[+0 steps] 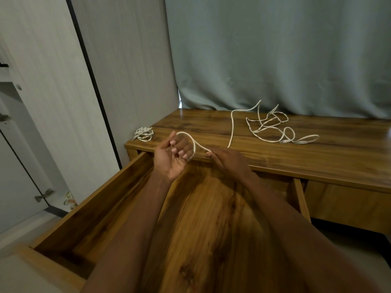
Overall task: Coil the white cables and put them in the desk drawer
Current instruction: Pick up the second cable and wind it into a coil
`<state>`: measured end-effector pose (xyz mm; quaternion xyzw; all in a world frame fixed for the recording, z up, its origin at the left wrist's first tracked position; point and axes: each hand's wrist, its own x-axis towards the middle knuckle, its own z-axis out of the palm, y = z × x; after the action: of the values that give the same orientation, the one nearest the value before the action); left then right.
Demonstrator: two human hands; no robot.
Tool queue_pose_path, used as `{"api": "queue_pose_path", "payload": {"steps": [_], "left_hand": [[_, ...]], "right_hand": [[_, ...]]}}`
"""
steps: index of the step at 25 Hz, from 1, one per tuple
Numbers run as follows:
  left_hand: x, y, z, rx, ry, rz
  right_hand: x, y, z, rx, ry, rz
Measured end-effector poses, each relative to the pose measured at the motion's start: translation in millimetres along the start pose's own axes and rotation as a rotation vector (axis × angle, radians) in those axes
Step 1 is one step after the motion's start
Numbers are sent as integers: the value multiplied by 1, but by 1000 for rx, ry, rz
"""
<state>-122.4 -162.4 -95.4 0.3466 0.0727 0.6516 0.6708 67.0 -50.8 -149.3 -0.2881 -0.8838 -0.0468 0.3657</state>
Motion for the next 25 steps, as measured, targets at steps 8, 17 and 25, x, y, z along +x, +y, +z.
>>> {"api": "queue_pose_path", "payload": {"steps": [8,17,25], "left_hand": [[15,1,4,211,719,607],[9,-22,-29,1655,627,183],[3,-19,-12,968,120,-595]], "right_hand": [[-2,-7,26,12,-30,-355],[0,-7,11,-176,197,-249],[-1,21,-7,69,151,2]]}}
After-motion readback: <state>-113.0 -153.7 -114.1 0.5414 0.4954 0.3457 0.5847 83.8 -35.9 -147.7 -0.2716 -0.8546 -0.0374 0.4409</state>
